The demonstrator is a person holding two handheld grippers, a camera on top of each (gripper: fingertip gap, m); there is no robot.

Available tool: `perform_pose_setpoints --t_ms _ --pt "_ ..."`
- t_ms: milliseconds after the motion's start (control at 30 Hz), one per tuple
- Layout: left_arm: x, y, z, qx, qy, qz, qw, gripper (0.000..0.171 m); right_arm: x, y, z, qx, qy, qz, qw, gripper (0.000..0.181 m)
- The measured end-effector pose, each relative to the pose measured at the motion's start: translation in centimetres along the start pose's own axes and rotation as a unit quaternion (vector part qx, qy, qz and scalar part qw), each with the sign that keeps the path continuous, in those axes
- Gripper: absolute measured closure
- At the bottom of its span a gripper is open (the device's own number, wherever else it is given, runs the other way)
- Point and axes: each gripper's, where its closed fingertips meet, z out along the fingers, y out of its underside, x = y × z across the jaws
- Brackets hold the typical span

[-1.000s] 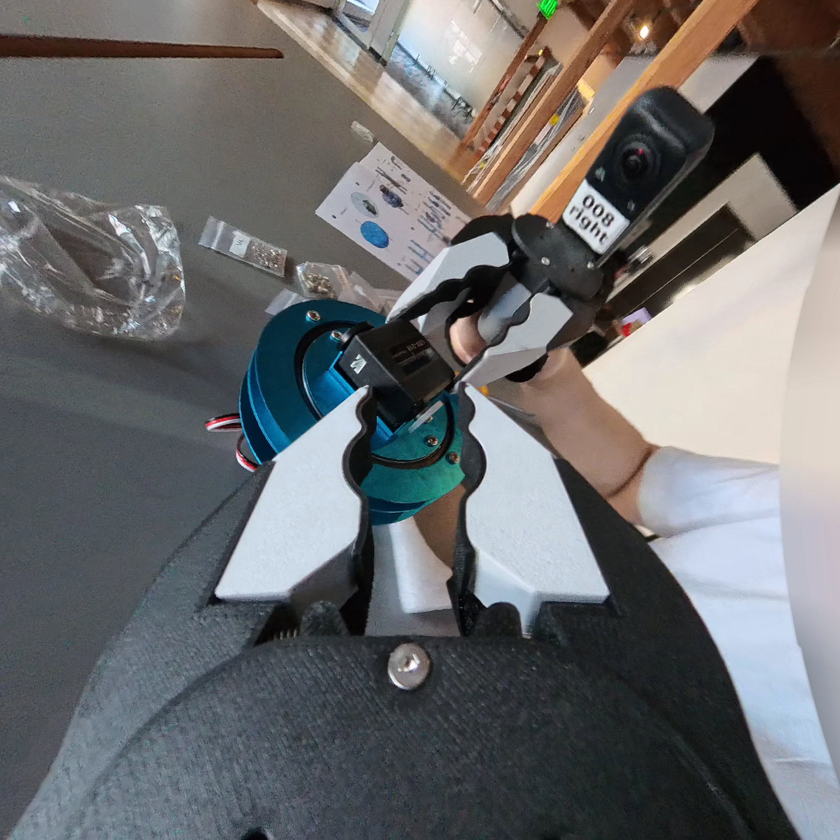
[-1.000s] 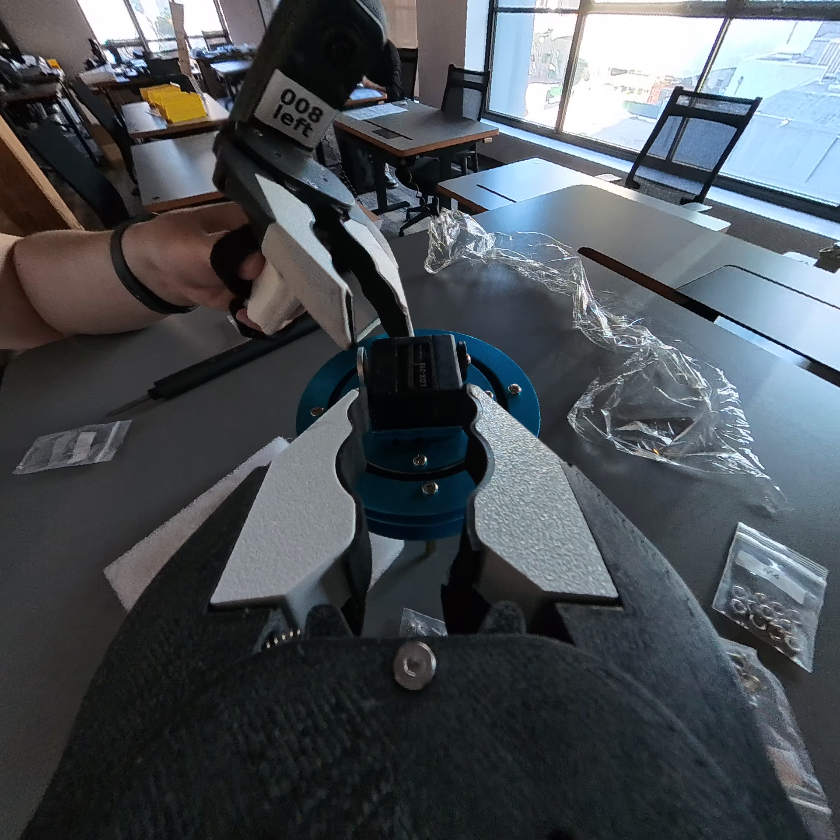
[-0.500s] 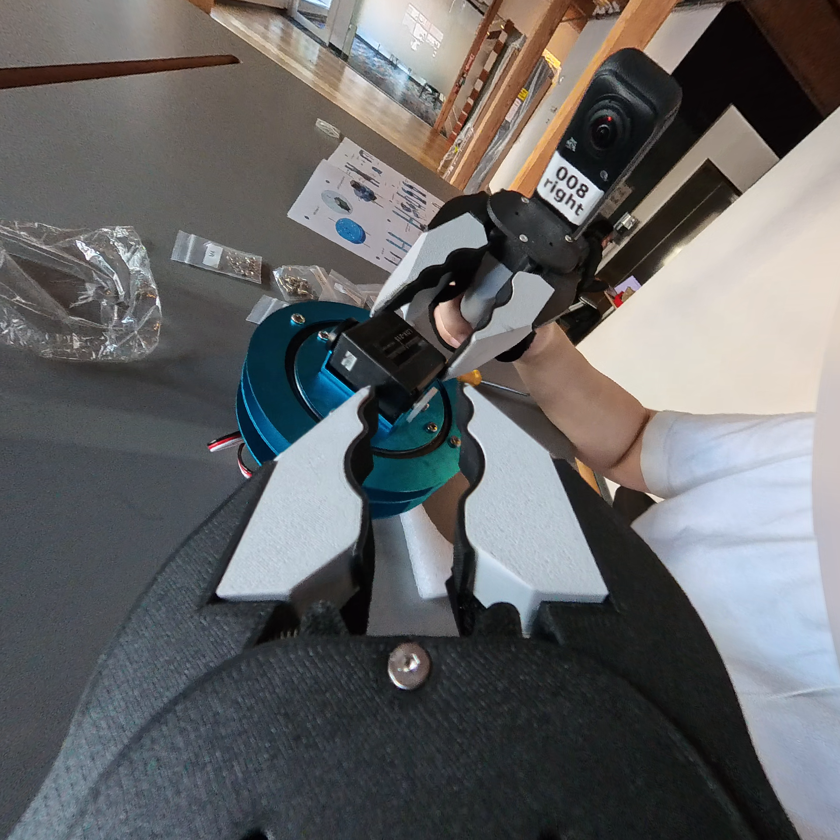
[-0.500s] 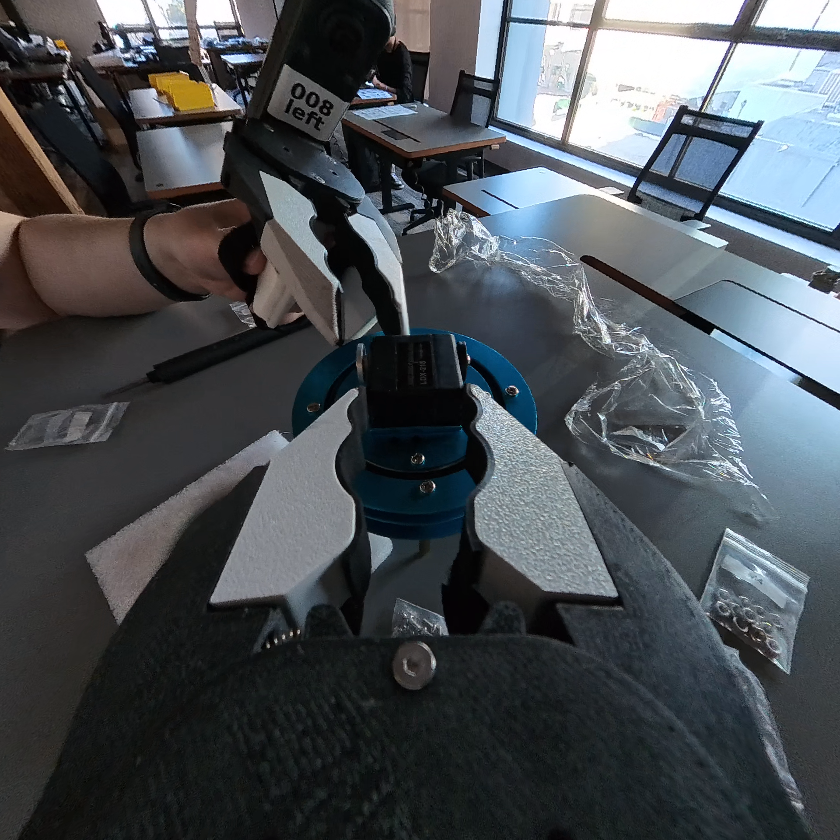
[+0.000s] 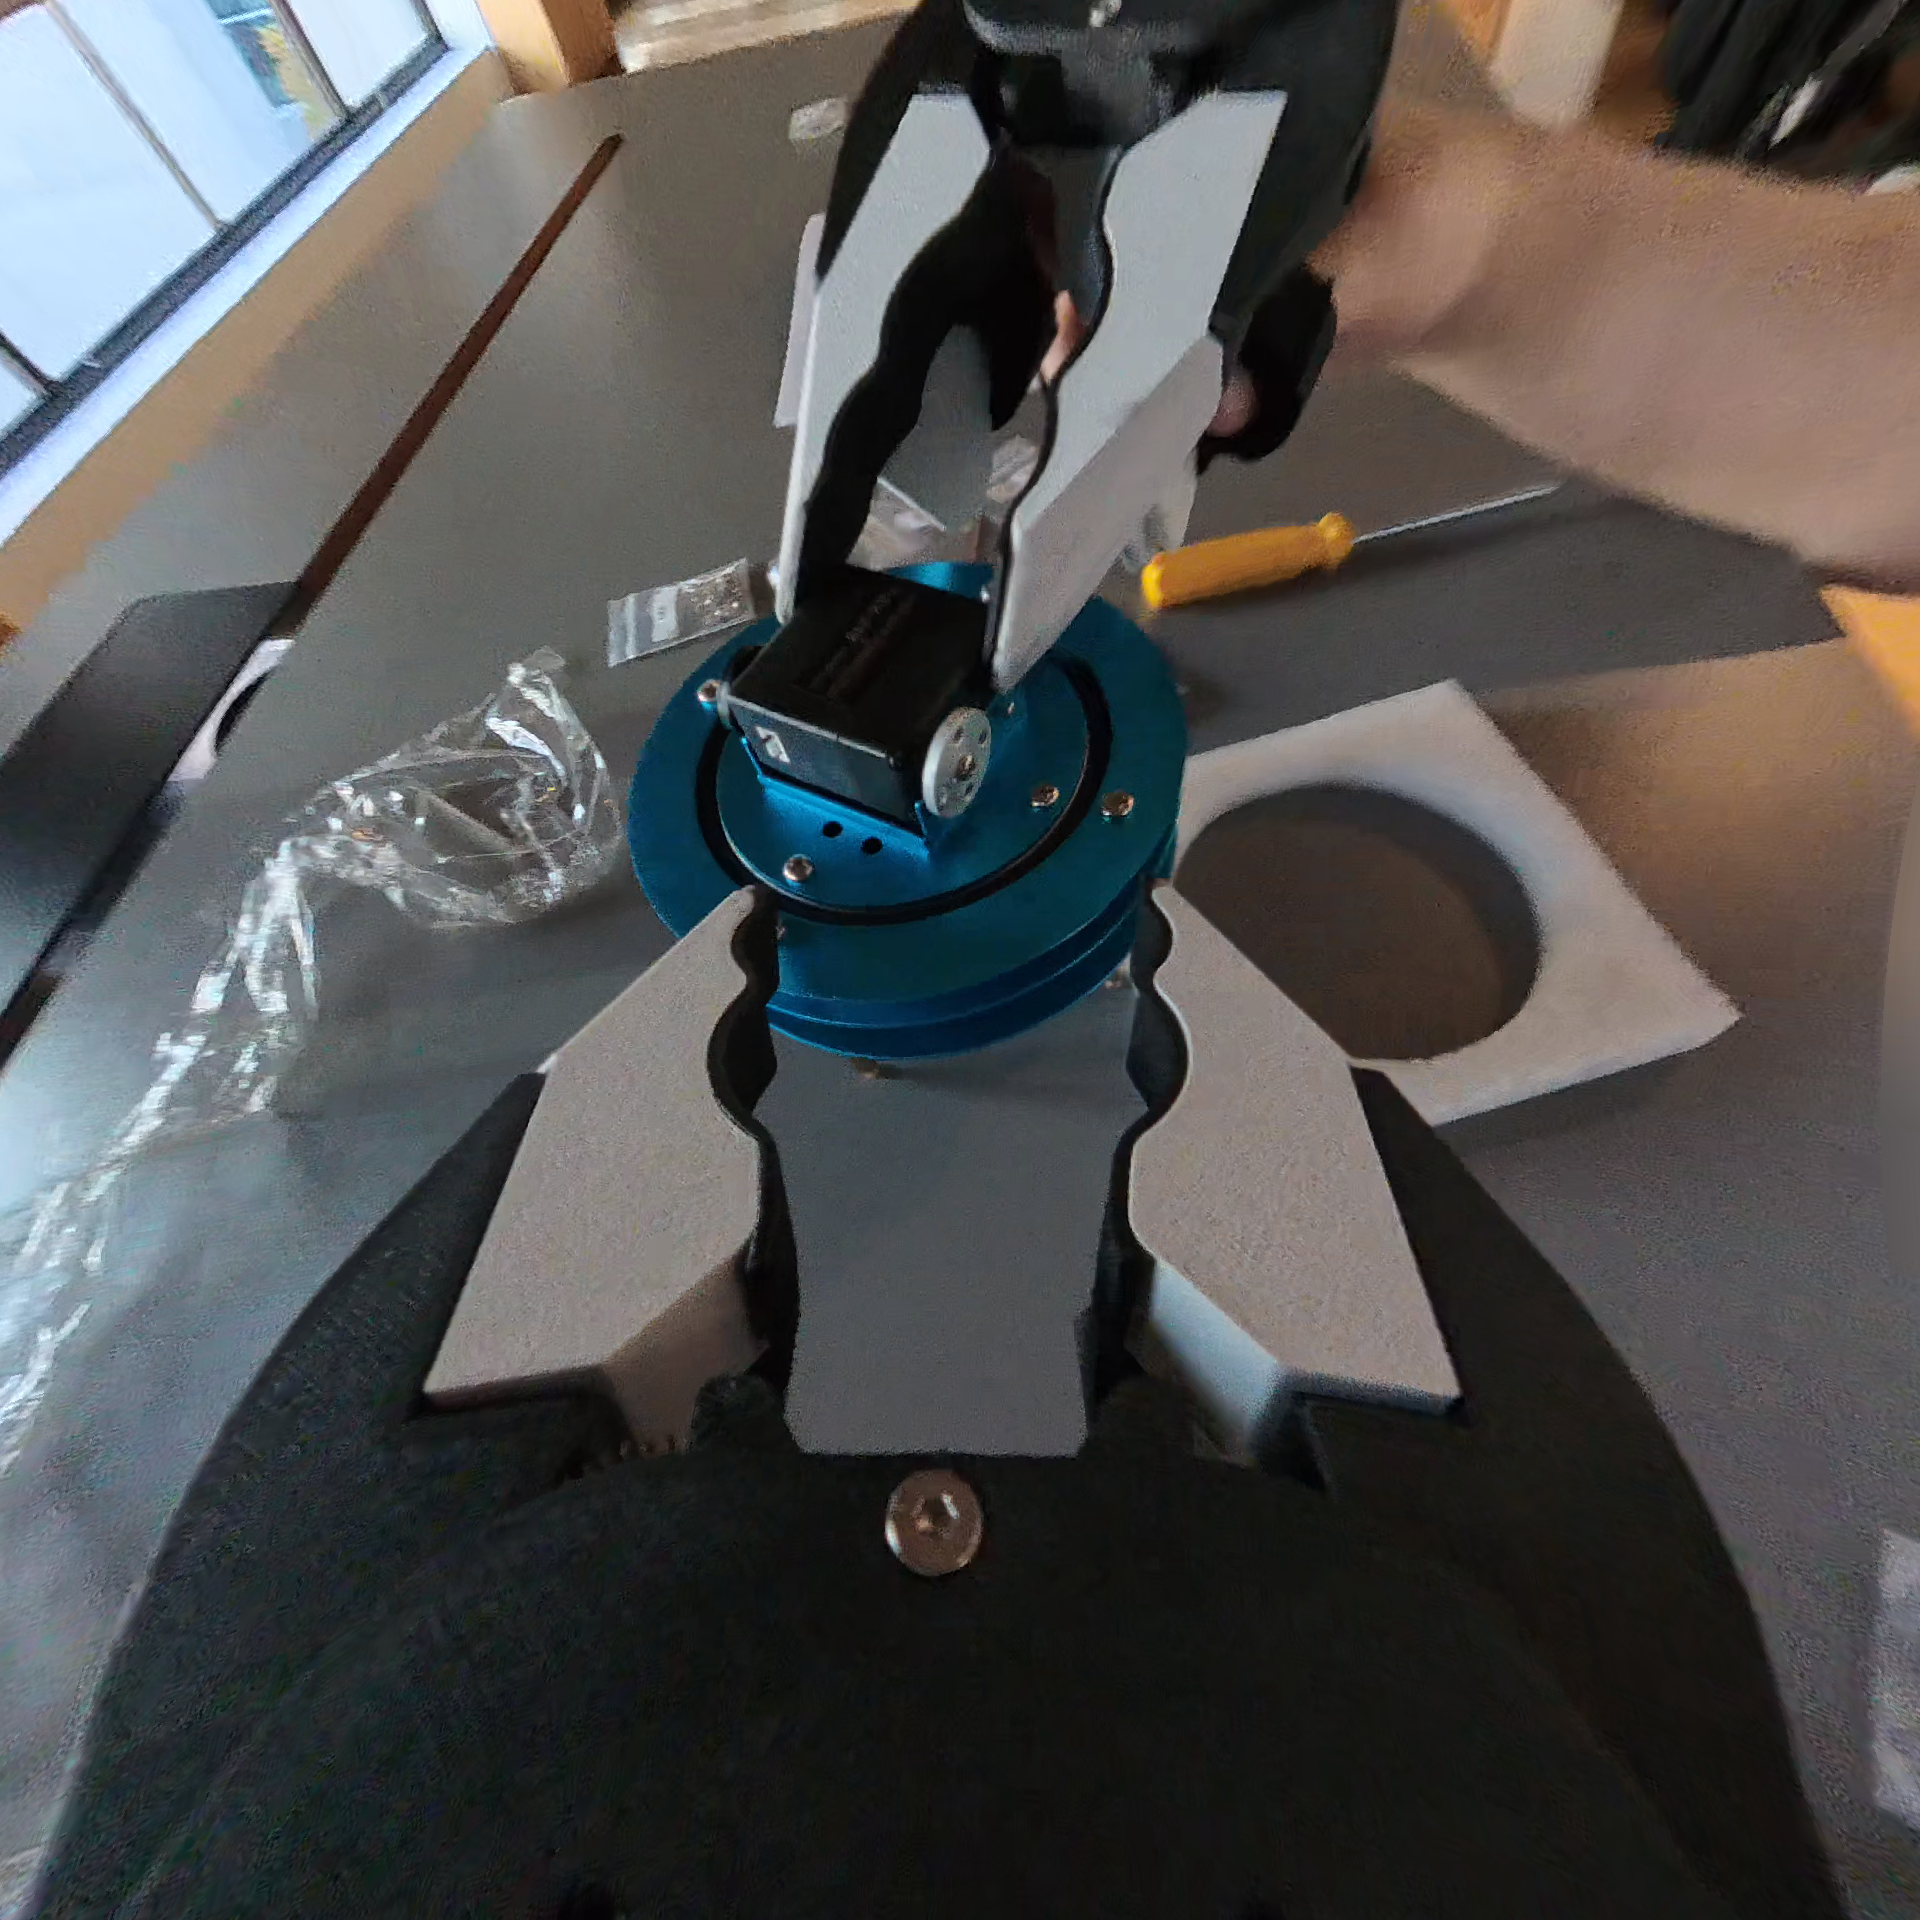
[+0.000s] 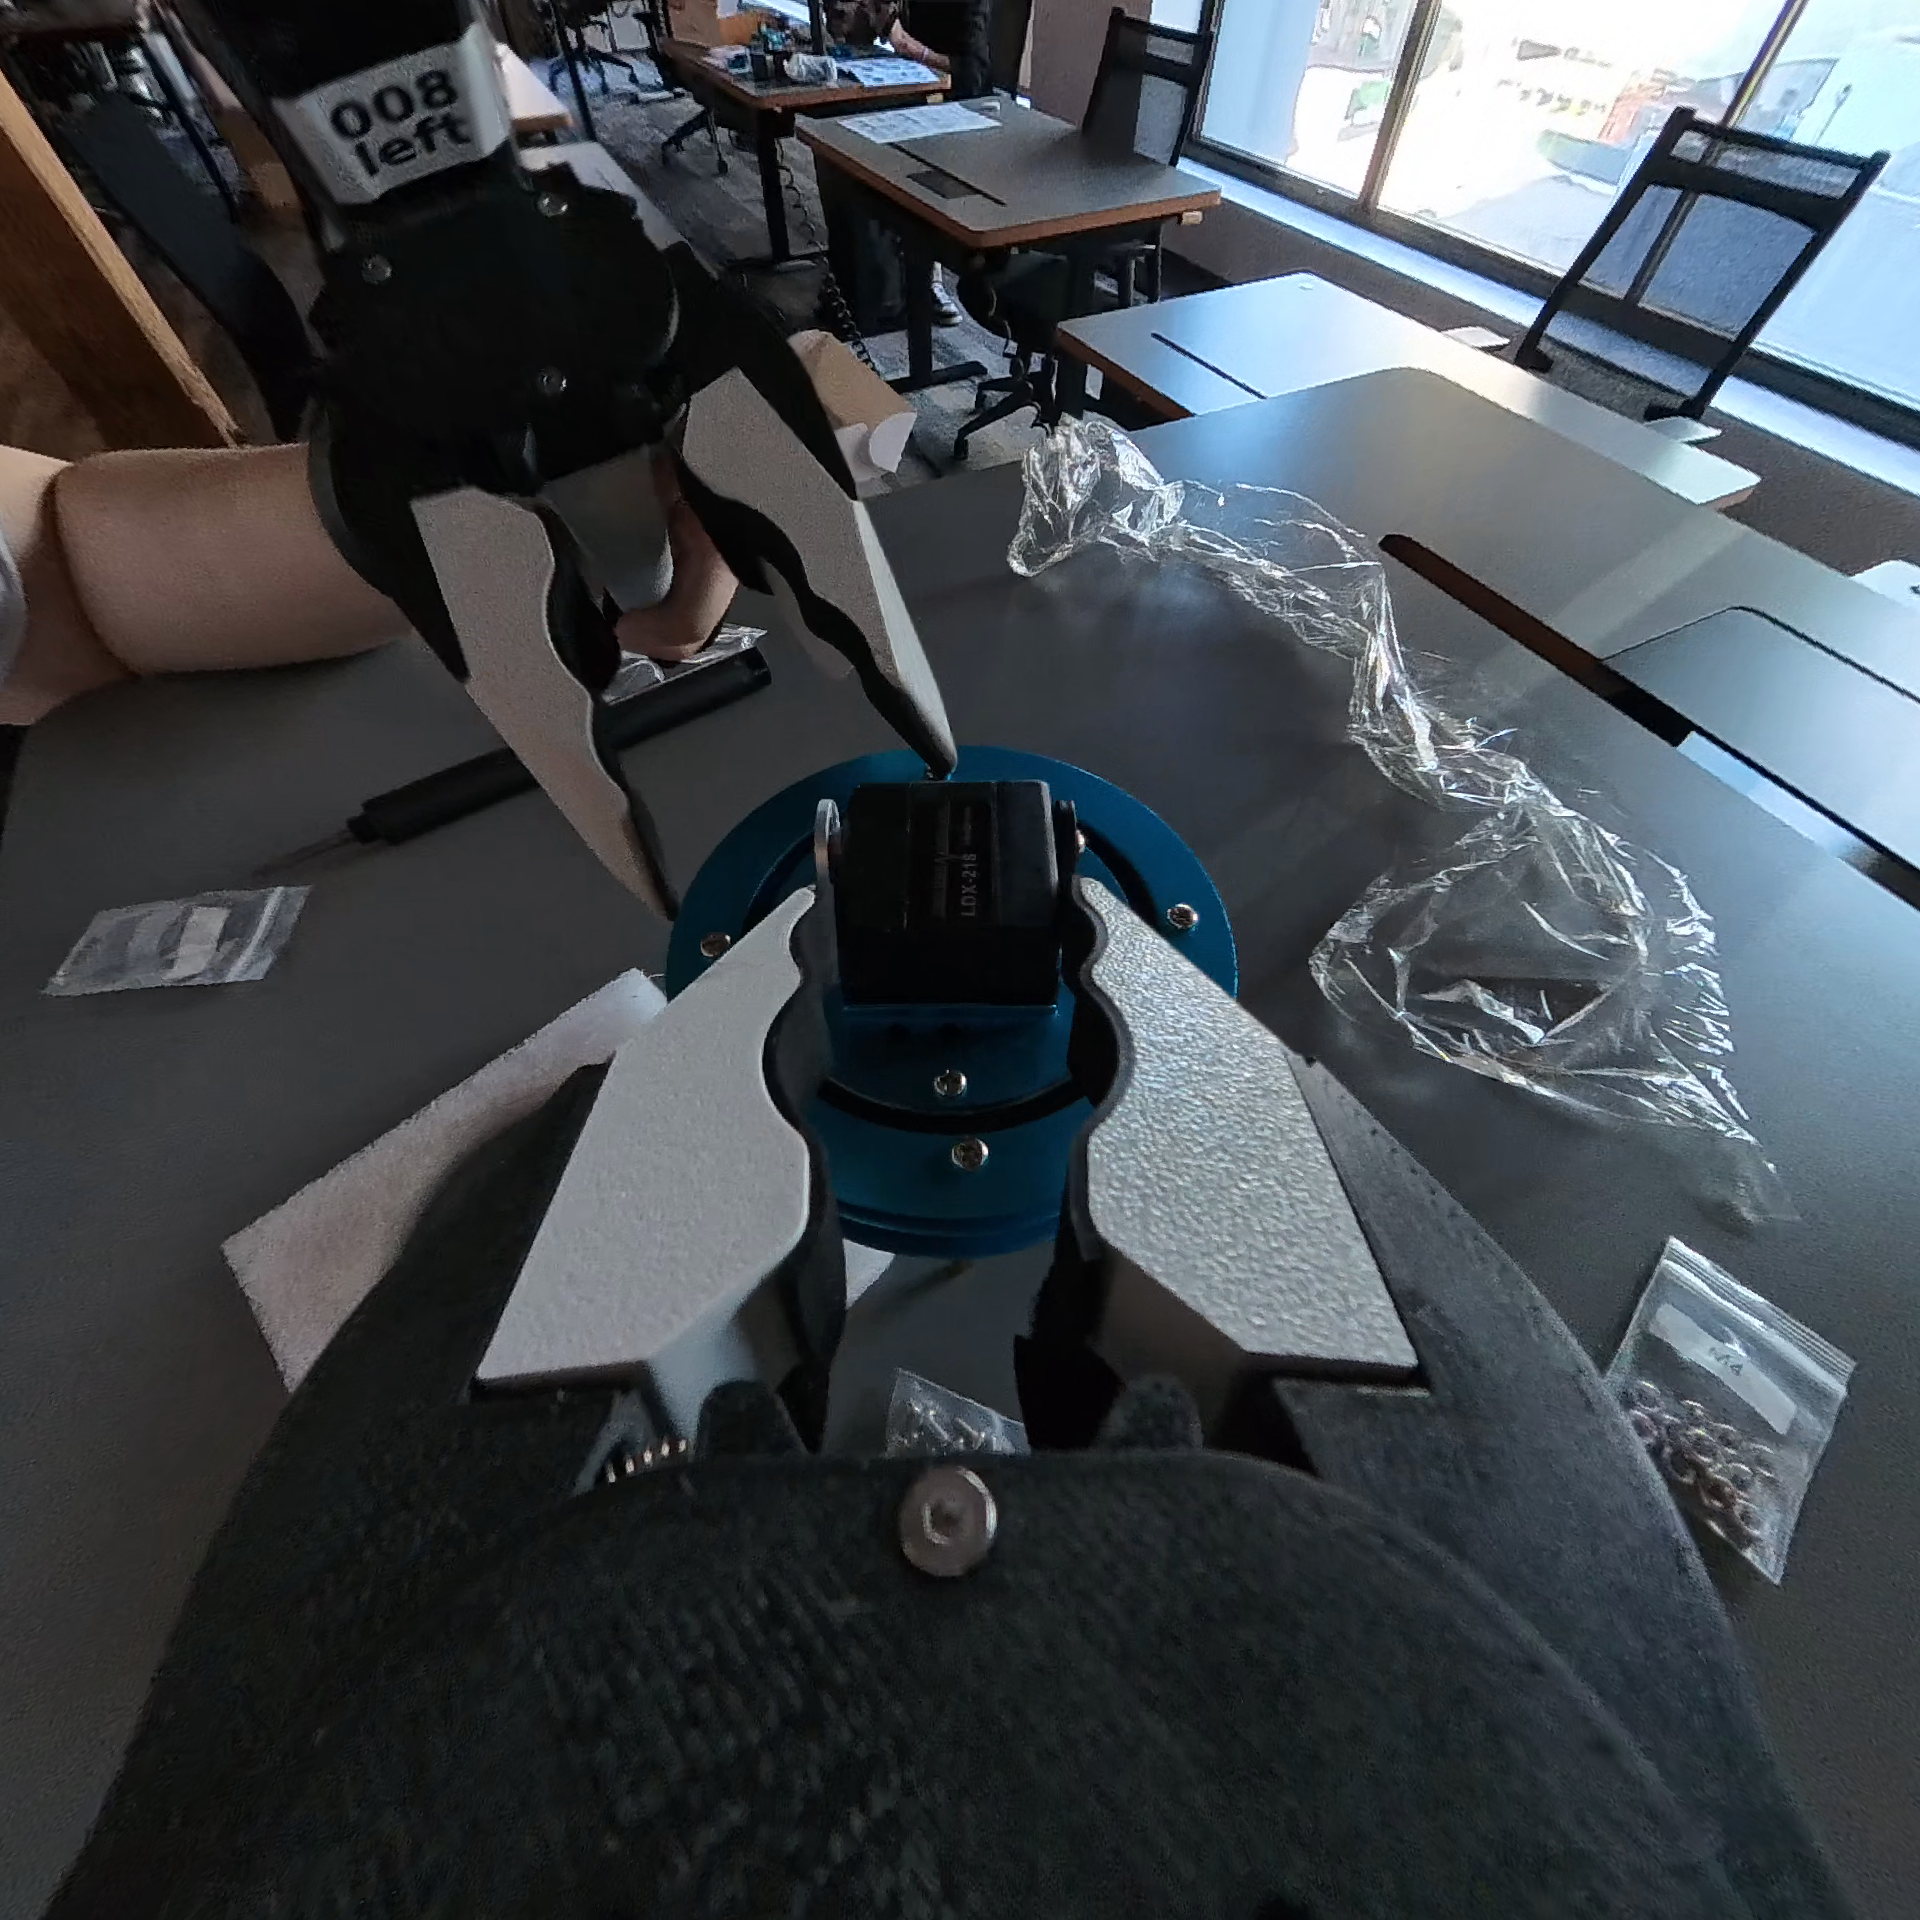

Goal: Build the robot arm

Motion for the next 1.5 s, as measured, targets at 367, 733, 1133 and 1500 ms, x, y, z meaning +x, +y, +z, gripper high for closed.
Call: perform_pose_setpoints --t_ms 367,733,1133,1500 --pt "0.2 0.0 0.4 0.015 0.010 -0.006 1.000 0.110 0.1 0.0 -0.1 0.004 -0.005 0.011 1.000 0.139" --pt "0.1 -0.2 0.4 0.028 0.013 -0.015 0.999 0.114 0.5 -0.1 -0.2 0.020 -0.008 0.018 1.000 0.139" --pt "-6.4 -1.5 -3.7 0.125 0.065 -0.318 0.938 0.129 2.1 3.2 -6.2 -0.027 0.097 0.144 0.984 0.136" --pt "-3.1 0.7 0.2 0.045 0.195 -0.438 0.876 0.139 1.6 4.3 -4.6 0.020 0.001 0.357 0.934 0.168"
